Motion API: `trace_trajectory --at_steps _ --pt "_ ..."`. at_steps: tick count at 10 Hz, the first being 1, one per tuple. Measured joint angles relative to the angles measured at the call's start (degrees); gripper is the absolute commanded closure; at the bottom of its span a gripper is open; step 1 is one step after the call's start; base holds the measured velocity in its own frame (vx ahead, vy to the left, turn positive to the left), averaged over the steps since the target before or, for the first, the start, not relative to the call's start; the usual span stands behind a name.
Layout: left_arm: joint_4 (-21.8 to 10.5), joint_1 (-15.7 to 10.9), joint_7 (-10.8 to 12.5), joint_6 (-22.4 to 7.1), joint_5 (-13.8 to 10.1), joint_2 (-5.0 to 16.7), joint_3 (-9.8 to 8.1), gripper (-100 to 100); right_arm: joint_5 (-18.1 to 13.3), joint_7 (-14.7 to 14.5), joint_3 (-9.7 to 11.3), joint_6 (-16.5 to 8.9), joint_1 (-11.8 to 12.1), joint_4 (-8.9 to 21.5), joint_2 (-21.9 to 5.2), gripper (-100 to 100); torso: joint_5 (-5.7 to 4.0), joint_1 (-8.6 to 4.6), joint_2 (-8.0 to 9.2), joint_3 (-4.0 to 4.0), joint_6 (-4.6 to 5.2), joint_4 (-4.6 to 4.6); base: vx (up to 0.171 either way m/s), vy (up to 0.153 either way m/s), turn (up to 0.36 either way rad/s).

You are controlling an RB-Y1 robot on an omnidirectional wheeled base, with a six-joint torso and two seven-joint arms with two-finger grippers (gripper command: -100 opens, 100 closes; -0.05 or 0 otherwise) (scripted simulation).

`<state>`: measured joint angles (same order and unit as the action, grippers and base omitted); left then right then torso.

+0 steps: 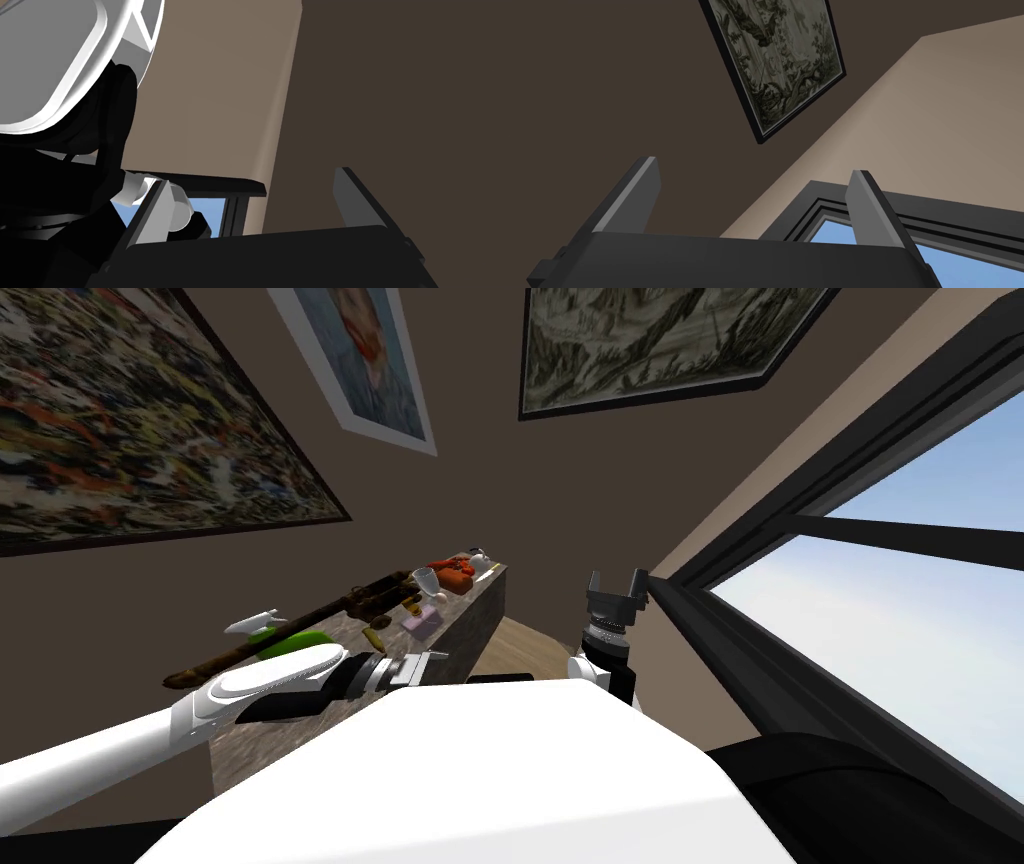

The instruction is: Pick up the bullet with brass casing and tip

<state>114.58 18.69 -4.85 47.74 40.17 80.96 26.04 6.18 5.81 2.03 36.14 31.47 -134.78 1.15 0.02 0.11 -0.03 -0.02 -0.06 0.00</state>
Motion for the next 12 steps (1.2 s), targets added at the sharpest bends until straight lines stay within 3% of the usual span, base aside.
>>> trace_trajectory --at_steps 8,9,10,11,12 --pt "-4.2 -1.8 -2.0 -2.0 11.6 12.9 6.46 -100 0.0 0.0 0.0 0.0 0.0 0.0 0.0 0 0.01 0.03 0.01 0.01 -0.02 0.0 0.007 0.04 -0.23" --pt "-4.5 -1.9 -2.4 -2.9 13.6 15.0 7.89 -100 0.0 0.0 0.0 0.0 0.0 0.0 0.0 0 0.03 0.11 0.01 0.01 -0.02 0.0 0.001 0.06 -0.116" --pt "-5.3 -1.7 -3.2 -3.2 14.8 16.5 8.5 -100 0.0 0.0 0.0 0.0 0.0 0.0 0.0 0 0.04 0.1 0.01 0.01 -0.09 0.01 0.009 0.044 -0.214" --pt "-6.4 -1.0 -5.1 -3.4 14.9 19.2 8.97 -100 0.0 0.0 0.0 0.0 0.0 0.0 0.0 0 0.01 0.05 -0.01 0.0 -0.04 0.0 0.007 0.039 -0.103" --pt "-7.0 -1.8 -5.1 -3.4 16.5 19.4 9.73 -100 0.0 0.0 0.0 0.0 0.0 0.0 0.0 0 0.03 0.02 -0.01 0.0 -0.09 0.0 0.004 0.013 0.029"
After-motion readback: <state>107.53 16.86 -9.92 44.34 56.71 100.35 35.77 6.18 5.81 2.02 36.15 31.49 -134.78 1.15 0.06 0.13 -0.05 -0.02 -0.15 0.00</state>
